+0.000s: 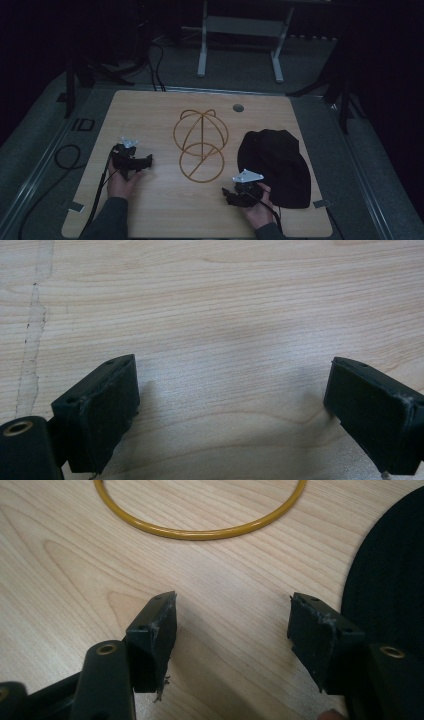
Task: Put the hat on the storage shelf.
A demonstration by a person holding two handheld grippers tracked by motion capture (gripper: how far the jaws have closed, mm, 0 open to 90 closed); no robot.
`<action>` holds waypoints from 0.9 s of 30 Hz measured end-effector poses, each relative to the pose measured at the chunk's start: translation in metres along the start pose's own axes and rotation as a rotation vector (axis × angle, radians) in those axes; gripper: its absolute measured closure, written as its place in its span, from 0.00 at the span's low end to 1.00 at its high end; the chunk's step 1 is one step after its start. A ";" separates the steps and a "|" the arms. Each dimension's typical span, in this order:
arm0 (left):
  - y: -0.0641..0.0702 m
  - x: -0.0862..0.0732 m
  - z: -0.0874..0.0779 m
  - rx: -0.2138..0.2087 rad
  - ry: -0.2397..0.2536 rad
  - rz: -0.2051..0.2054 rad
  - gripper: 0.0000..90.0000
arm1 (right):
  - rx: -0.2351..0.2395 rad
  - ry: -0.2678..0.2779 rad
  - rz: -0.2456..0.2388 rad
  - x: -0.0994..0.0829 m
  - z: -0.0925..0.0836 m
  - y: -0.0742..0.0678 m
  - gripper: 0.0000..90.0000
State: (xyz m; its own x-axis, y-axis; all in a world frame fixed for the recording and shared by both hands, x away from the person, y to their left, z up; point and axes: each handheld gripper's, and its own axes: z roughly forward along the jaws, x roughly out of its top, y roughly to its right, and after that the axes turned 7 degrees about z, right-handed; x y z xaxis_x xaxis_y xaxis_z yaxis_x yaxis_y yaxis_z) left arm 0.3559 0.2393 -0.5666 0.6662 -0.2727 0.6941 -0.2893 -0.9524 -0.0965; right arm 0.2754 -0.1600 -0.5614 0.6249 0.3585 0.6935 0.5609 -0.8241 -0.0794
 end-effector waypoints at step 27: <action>0.000 0.000 0.000 0.000 0.000 0.000 0.09 | 0.057 -0.154 -0.106 0.025 -0.031 0.015 0.59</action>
State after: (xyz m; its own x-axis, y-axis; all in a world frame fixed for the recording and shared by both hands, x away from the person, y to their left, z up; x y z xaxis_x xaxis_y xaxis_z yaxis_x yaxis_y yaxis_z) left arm 0.3559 0.2393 -0.5666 0.6662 -0.2730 0.6940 -0.2895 -0.9523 -0.0968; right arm 0.2827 -0.1768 -0.5230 0.6342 0.5081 0.5828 0.6547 -0.7539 -0.0552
